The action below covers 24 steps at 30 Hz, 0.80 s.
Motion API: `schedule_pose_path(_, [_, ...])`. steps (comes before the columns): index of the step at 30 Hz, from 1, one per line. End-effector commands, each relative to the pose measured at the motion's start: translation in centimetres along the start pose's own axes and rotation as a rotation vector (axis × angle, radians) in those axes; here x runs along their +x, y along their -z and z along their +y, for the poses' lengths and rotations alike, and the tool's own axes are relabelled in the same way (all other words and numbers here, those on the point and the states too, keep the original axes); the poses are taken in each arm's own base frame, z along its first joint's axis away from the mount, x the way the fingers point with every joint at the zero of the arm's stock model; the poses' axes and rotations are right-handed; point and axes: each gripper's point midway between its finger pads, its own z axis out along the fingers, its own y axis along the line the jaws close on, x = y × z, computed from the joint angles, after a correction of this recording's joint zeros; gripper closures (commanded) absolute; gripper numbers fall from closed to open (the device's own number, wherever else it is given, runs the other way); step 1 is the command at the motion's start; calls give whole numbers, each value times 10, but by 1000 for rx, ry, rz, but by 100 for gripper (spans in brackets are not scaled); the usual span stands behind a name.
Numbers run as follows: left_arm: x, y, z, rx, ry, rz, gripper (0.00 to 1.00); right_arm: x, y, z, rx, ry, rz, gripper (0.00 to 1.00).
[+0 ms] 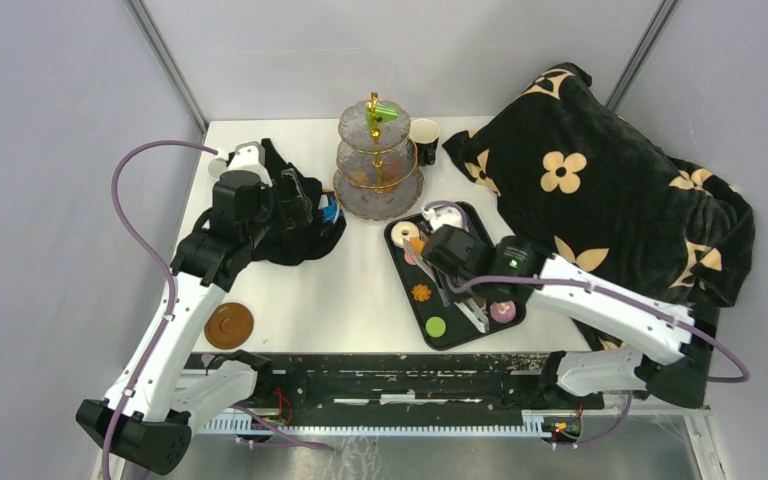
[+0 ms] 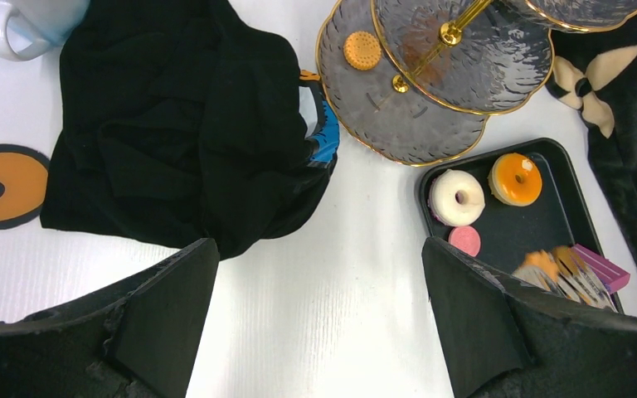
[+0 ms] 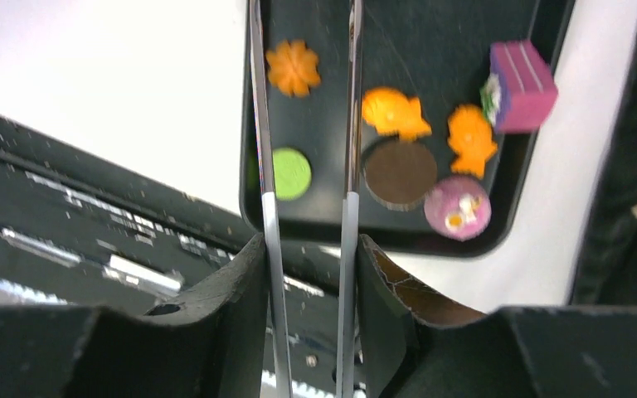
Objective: Serve the afternoon tea
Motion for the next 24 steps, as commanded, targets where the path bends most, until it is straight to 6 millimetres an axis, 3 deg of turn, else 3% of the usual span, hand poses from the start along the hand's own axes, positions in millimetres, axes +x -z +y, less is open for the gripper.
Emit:
schedule_pose_path(1, [-18,5,-2,1,23,-63,1,-73,-18,23,-49,-3,-162,71])
schedule_pose_path(7, [-25,9,10,-60,-8,-81,0,-103,-59,25,-69,0,-131,70])
schedule_pose_path(24, [-35,3,17,-118,-54,-99,0,-160,-136,39,-112,-32,-105,72])
